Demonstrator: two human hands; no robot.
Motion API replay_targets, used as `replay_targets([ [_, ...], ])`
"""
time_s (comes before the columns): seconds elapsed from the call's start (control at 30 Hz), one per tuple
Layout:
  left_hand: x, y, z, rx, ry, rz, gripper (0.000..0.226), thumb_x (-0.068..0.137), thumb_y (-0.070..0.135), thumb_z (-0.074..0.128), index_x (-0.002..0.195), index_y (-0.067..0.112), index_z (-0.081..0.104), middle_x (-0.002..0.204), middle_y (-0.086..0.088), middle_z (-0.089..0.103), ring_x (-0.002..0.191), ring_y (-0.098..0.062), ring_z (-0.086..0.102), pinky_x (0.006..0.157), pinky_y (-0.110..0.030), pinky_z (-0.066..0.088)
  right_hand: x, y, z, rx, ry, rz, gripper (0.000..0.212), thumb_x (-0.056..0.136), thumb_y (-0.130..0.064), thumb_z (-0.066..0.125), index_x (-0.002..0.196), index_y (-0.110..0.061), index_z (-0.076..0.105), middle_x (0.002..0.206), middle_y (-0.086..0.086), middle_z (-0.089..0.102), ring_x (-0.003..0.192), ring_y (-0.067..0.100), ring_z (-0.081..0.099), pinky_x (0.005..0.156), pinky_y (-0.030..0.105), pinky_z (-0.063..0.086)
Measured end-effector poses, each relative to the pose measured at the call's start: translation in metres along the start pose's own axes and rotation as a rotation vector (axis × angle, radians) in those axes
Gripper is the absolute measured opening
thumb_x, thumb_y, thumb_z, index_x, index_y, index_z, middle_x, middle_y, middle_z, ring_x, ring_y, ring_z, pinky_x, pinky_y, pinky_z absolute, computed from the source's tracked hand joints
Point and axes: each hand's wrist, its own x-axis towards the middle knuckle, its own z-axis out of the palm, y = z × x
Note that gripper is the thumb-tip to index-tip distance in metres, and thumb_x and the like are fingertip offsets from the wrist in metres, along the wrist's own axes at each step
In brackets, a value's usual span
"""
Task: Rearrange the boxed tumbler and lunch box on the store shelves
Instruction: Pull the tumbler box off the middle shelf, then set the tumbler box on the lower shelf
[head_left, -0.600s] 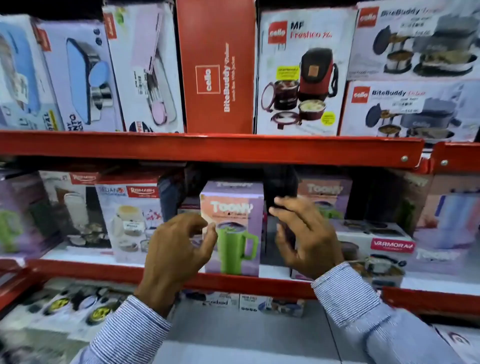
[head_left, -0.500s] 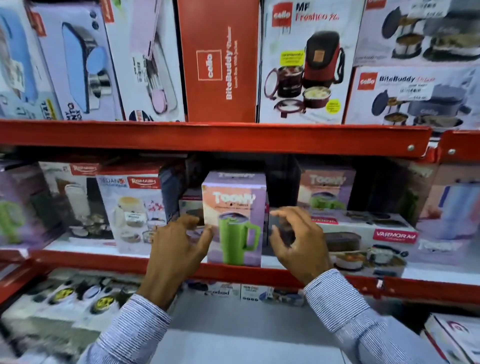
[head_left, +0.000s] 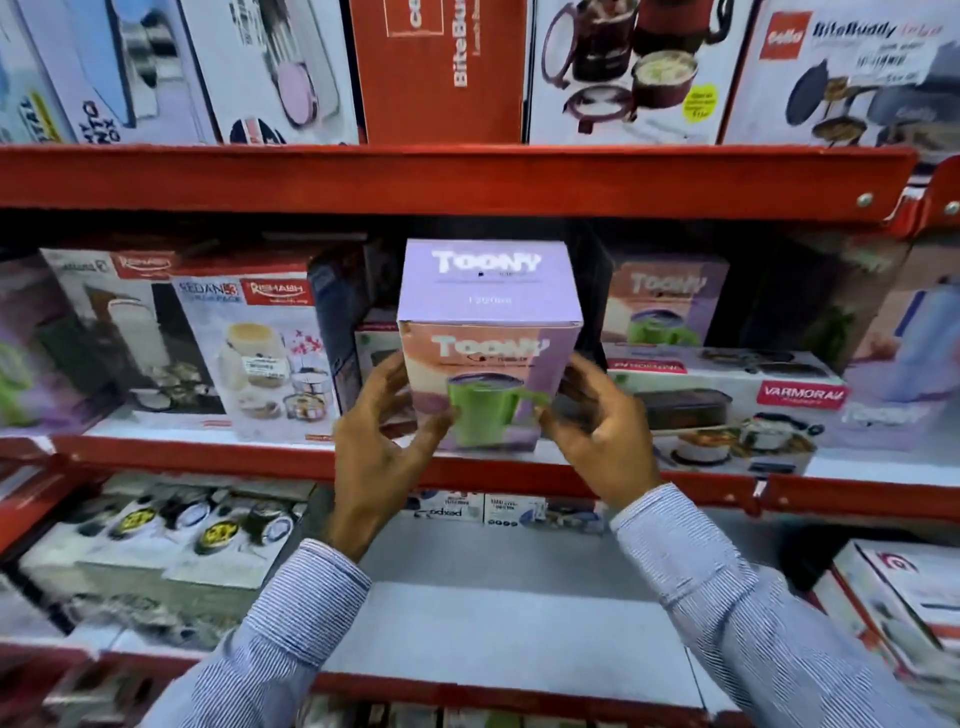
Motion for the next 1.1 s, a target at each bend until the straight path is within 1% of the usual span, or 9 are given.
replay_targets([
  [0.13, -0.033, 0.010, -0.010, 0.003, 0.101, 0.154, 0.058, 0.075, 0.025, 0.089, 0.122, 0.005, 0.061, 0.102, -0.010, 0.076, 0.088, -0.014, 0.076, 0.073, -0.034, 0.065, -0.042, -0.018, -0.022, 0.018, 0.043, -0.210, 0.030, 0.081, -0.015, 0.073, 0.109, -0.012, 0.061, 0.104, 0.003, 0.069, 0.102, 0.026, 0.069, 0.087, 0.045, 0.060],
  [0.23, -0.070, 0.012, -0.010, 0.067, 0.111, 0.264, 0.046, 0.073, 0.028, 0.084, 0.107, 0.008, 0.060, 0.090, 0.001, 0.067, 0.089, 0.009, 0.066, 0.076, -0.008, 0.051, -0.079, -0.017, -0.033, -0.096, 0.082, -0.301, 0.029, 0.080, -0.014, 0.073, 0.106, -0.016, 0.061, 0.100, -0.002, 0.068, 0.092, 0.018, 0.070, 0.079, 0.030, 0.058],
  [0.33, -0.108, 0.002, -0.001, 0.051, 0.039, 0.237, 0.043, 0.071, 0.028, 0.082, 0.103, 0.007, 0.063, 0.100, 0.002, 0.067, 0.103, 0.014, 0.061, 0.083, -0.005, 0.047, -0.117, 0.009, -0.040, -0.221, 0.064, -0.295, 0.034, 0.074, -0.009, 0.077, 0.106, -0.008, 0.066, 0.101, 0.002, 0.071, 0.090, 0.014, 0.071, 0.076, 0.020, 0.057],
  [0.43, -0.145, -0.030, 0.015, 0.025, -0.117, 0.119, 0.060, 0.068, 0.024, 0.086, 0.120, 0.017, 0.058, 0.109, 0.007, 0.065, 0.107, 0.011, 0.061, 0.084, -0.008, 0.051, -0.147, 0.052, -0.047, -0.234, -0.051, -0.159, 0.051, 0.071, -0.010, 0.079, 0.119, -0.010, 0.063, 0.114, 0.001, 0.069, 0.104, 0.016, 0.069, 0.083, 0.029, 0.060],
  [0.5, -0.162, -0.052, 0.031, 0.033, -0.233, -0.037, 0.068, 0.069, 0.023, 0.088, 0.126, 0.031, 0.053, 0.114, 0.020, 0.064, 0.102, 0.007, 0.064, 0.077, -0.008, 0.053, -0.160, 0.081, -0.048, -0.194, -0.129, -0.024, 0.062, 0.072, -0.006, 0.079, 0.127, -0.024, 0.057, 0.123, -0.007, 0.064, 0.111, 0.007, 0.065, 0.086, 0.020, 0.058],
  [0.63, -0.181, -0.089, 0.072, 0.031, -0.379, -0.326, 0.061, 0.080, 0.021, 0.082, 0.116, 0.051, 0.043, 0.111, 0.029, 0.063, 0.097, -0.002, 0.070, 0.071, -0.006, 0.054, -0.173, 0.138, -0.037, -0.183, -0.212, 0.300, 0.058, 0.082, -0.010, 0.071, 0.126, -0.039, 0.049, 0.125, 0.000, 0.062, 0.113, 0.011, 0.064, 0.086, 0.015, 0.056],
  [0.77, -0.188, -0.118, 0.104, 0.052, -0.457, -0.426, 0.050, 0.089, 0.010, 0.073, 0.109, 0.045, 0.043, 0.110, 0.020, 0.067, 0.096, -0.012, 0.072, 0.074, -0.011, 0.058, -0.173, 0.189, -0.026, -0.290, -0.245, 0.495, 0.046, 0.083, -0.001, 0.062, 0.110, -0.037, 0.051, 0.109, -0.003, 0.065, 0.105, 0.021, 0.066, 0.071, 0.007, 0.053],
  [0.93, -0.188, -0.140, 0.112, 0.158, -0.486, -0.519, 0.054, 0.087, 0.003, 0.072, 0.124, 0.027, 0.040, 0.125, -0.010, 0.073, 0.088, -0.009, 0.072, 0.072, -0.005, 0.055, -0.171, 0.202, -0.016, -0.343, -0.280, 0.559, 0.054, 0.084, 0.002, 0.063, 0.132, -0.018, 0.049, 0.122, -0.002, 0.062, 0.103, 0.012, 0.063, 0.069, -0.006, 0.041],
  [1.1, -0.181, -0.134, 0.096, 0.199, -0.478, -0.569, 0.063, 0.083, -0.015, 0.056, 0.138, 0.014, 0.048, 0.132, -0.007, 0.068, 0.118, -0.032, 0.068, 0.086, -0.021, 0.055, -0.177, 0.198, -0.025, -0.247, -0.265, 0.578, 0.060, 0.085, 0.005, 0.056, 0.135, -0.027, 0.047, 0.132, -0.001, 0.059, 0.118, 0.015, 0.061, 0.074, 0.003, 0.049],
])
